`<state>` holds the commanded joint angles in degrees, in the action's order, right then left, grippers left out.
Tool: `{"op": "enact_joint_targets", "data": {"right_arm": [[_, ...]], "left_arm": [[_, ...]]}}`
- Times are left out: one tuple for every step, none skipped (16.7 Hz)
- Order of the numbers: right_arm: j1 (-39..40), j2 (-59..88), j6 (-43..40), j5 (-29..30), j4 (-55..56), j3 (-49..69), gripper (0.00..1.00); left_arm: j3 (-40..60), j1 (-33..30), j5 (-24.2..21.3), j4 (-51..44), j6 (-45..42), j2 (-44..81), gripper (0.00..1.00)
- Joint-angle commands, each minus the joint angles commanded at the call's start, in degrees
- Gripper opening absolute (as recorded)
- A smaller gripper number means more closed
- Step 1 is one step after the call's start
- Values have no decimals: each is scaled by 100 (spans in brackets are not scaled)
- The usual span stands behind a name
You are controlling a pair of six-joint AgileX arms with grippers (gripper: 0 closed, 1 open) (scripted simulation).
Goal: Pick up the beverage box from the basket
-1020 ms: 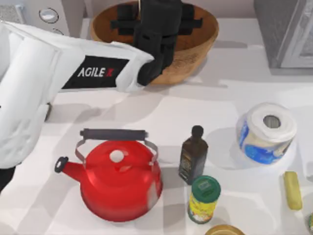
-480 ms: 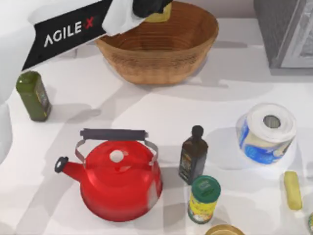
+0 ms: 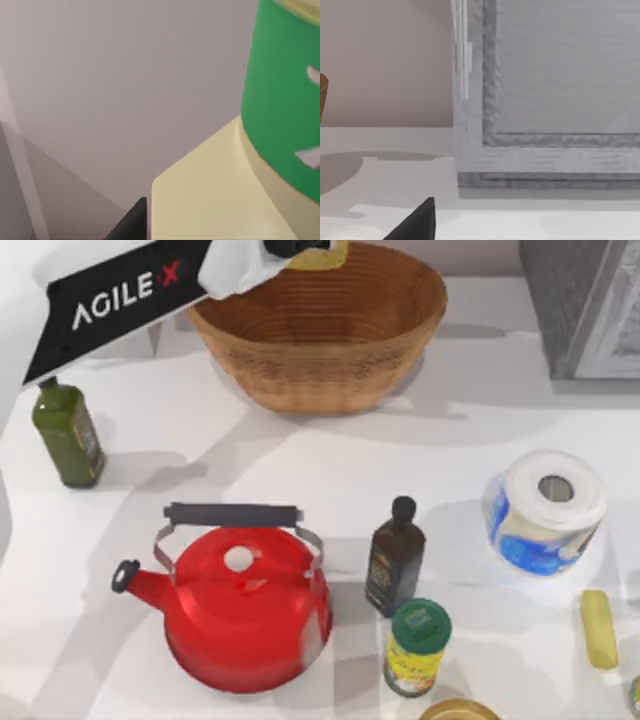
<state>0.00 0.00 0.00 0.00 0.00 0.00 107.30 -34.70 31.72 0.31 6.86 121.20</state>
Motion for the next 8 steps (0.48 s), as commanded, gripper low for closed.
{"op": "enact_joint_targets", "data": {"right_arm": [[0, 0, 0, 0, 0, 0, 100], [0, 0, 0, 0, 0, 0, 100], [0, 0, 0, 0, 0, 0, 100], [0, 0, 0, 0, 0, 0, 100], [0, 0, 0, 0, 0, 0, 100], [0, 0, 0, 0, 0, 0, 100], [0, 0, 0, 0, 0, 0, 100], [0, 0, 0, 0, 0, 0, 100]], "left_arm": [[-93, 32, -36, 1, -7, -114, 0], [-241, 80, -88, 1, -19, -287, 0], [-447, 146, -156, -1, -35, -520, 0], [-711, 229, -236, -4, -55, -810, 0], [-1030, 328, -328, -8, -77, -1156, 0], [-1397, 442, -431, -13, -101, -1555, 0], [-1805, 568, -544, -19, -125, -2003, 0], [-2245, 706, -666, -24, -152, -2496, 0]]}}
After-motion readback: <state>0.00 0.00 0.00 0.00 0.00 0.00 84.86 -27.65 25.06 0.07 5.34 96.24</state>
